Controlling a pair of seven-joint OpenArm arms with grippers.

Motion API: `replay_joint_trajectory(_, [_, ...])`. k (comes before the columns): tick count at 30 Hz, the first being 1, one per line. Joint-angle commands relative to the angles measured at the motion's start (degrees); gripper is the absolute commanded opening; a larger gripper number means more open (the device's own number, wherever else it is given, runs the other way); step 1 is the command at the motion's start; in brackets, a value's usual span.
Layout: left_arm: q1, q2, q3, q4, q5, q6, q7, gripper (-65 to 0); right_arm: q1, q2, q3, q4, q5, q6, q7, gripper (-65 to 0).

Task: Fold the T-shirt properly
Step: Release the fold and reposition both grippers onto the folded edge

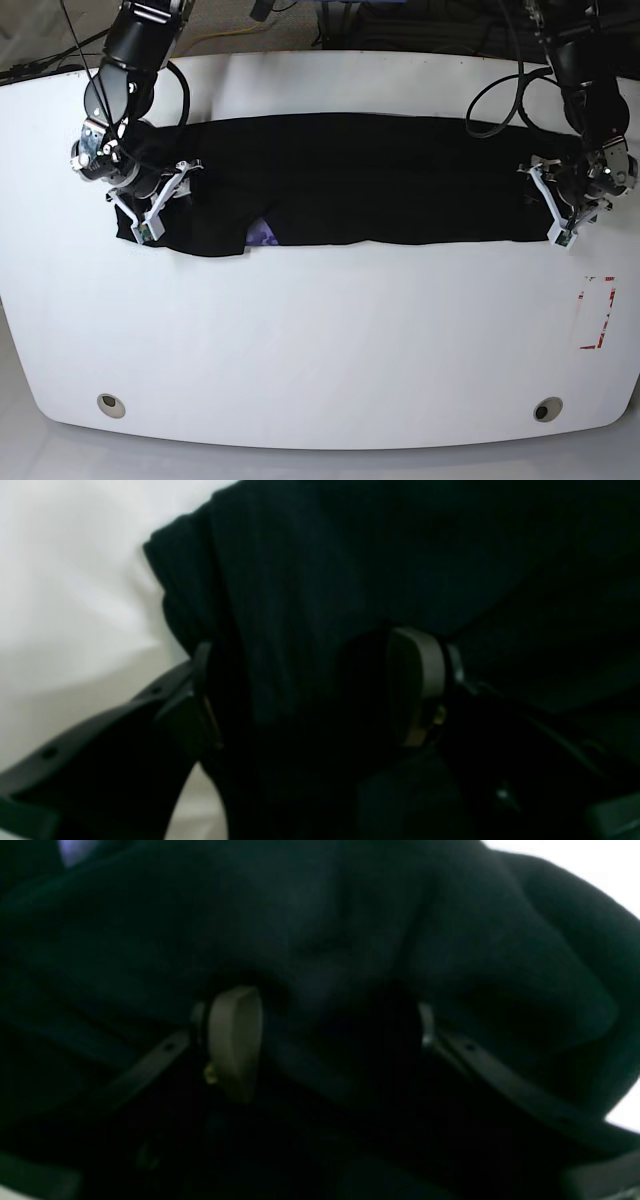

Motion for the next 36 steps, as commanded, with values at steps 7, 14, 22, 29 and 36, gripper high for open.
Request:
replay_joint_trajectory(7, [-1.40, 0.41, -9.71, 8.77, -13.05, -0.36, 10.45, -24.3, 3.76, 0.98, -0.29, -0.19, -2.27, -0.53, -5.16, -29.0])
replay_joint_trajectory(14, [-1.05, 0.32, -22.28, 8.59, -22.10, -0.36, 17.83, -16.5, 3.41, 0.72, -0.29, -0.19, -2.19, -0.53, -5.16, -29.2])
replay_joint_trajectory(22, [0.53, 0.32, -24.56, -0.20, -23.16, -0.36, 16.16, -16.5, 3.32, 0.63, -0.29, -0.19, -2.19, -0.53, -5.16, -29.2])
replay_joint_trajectory(29, [0.44, -0.99, -18.76, -6.88, -23.25, -0.36, 10.01, -16.7, 3.32, 0.63, -0.29, -0.19, -2.19, -0.53, -5.16, -29.2])
replay_joint_trajectory(36, [-1.66, -0.91, -14.98, -7.93, -23.51, -0.36, 9.57, -18.6, 3.32, 0.55, -0.20, -0.19, -2.19, -0.53, -5.16, -29.2])
